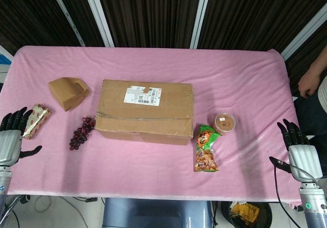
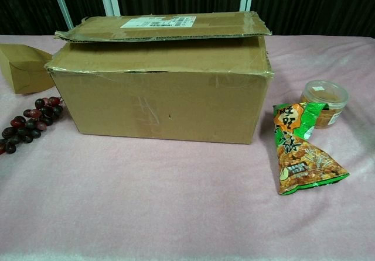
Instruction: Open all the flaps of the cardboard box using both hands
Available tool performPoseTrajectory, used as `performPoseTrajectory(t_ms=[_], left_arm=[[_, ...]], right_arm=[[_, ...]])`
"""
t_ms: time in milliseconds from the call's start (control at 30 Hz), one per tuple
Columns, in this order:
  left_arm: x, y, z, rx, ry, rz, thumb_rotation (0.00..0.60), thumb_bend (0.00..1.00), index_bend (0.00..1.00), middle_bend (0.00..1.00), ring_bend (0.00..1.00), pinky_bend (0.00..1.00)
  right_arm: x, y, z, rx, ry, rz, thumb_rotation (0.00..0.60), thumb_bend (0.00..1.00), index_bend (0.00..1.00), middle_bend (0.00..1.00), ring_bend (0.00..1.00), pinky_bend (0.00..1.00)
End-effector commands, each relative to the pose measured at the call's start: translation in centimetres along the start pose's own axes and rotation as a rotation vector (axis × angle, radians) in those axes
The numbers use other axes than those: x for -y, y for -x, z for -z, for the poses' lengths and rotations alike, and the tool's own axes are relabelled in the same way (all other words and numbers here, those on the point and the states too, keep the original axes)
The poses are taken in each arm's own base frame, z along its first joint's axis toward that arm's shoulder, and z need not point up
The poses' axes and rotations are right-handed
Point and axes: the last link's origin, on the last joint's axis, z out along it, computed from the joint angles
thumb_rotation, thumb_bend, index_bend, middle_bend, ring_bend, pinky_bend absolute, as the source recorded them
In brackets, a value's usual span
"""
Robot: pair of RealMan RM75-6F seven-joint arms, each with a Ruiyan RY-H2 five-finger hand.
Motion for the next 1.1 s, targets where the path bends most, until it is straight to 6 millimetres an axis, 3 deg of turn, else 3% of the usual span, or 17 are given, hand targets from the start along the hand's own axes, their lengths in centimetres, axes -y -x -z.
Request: performPoseTrajectory(t_ms=[33, 500, 633, 833, 1100], left_arm=[[0.0, 0.0, 0.0, 0.0, 0.0, -0.001, 0.6, 0.06, 0.0, 0.0, 0.0, 0.0], [-0.9, -0.5, 0.0, -0.02, 0.032, 0.011, 0.6, 0.06, 0.0, 0.0, 0.0, 0.0], [-1.7, -1.1, -0.3, -0.042, 0.051, 0.025, 0.6, 0.12, 0.0, 0.0, 0.0, 0.0], [-3.7, -2.3, -1.0, -0.065, 0.081, 0.039, 0.6, 0.23, 0.0, 0.0, 0.0, 0.0], [-9.9, -4.2, -4.6, -0.076, 0.202, 0.012, 0.6, 0.27, 0.0, 0.0, 0.0, 0.0]], right_arm=[[0.0, 0.0, 0.0, 0.002, 0.001, -0.002, 0.6, 0.23, 0.0, 0.0, 0.0, 0.23], [0.1, 0.2, -0.2, -0.006, -0.001, 0.0, 0.6, 0.24, 0.0, 0.0, 0.0, 0.23], [0.0, 0.3, -0.3, -0.002, 0.003, -0.004, 0.6, 0.25, 0.0, 0.0, 0.0, 0.23], [-0.1, 0.4, -0.5, -0.003, 0.02, -0.023, 0.6, 0.25, 0.0, 0.0, 0.0, 0.23], [-0.2, 0.5, -0.7, 0.006, 0.042, -0.059, 0.6, 0.25, 0.0, 0.0, 0.0, 0.23]])
